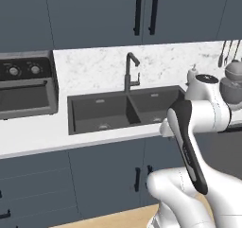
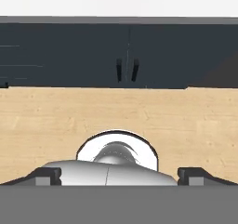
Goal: Navigate to the sink.
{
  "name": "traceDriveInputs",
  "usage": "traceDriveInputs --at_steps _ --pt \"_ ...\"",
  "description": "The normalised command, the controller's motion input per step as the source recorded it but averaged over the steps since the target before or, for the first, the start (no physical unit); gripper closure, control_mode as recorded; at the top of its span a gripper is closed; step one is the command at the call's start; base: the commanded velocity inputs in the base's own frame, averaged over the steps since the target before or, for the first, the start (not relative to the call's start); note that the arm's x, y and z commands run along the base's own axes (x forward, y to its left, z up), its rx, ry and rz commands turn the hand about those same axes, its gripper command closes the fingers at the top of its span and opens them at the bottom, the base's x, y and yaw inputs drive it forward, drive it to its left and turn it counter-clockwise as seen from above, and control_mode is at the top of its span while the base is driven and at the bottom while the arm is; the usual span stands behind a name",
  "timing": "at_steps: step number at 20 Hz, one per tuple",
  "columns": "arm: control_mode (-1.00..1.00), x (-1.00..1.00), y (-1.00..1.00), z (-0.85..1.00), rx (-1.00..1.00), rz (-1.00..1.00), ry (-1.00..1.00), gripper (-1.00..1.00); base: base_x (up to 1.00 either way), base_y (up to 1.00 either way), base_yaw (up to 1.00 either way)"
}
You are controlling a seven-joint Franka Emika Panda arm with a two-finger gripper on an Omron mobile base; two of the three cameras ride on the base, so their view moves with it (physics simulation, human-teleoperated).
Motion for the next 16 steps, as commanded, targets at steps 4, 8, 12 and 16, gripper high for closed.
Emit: traceDriveInputs --at_steps 4,8,12,16 --pt "1.0 0.0 0.0 0.0 0.0 0.0 0.0 -1.0 0.64 0.0 0.0" --pt "1.0 0.0 0.0 0.0 0.0 0.0 0.0 -1.0 0.62 0.0 0.0" --pt "1.0 0.0 0.0 0.0 0.0 0.0 0.0 -1.0 0.41 0.0 0.02" --pt "1.0 0.0 0.0 0.0 0.0 0.0 0.0 -1.0 0.34 0.0 0.04"
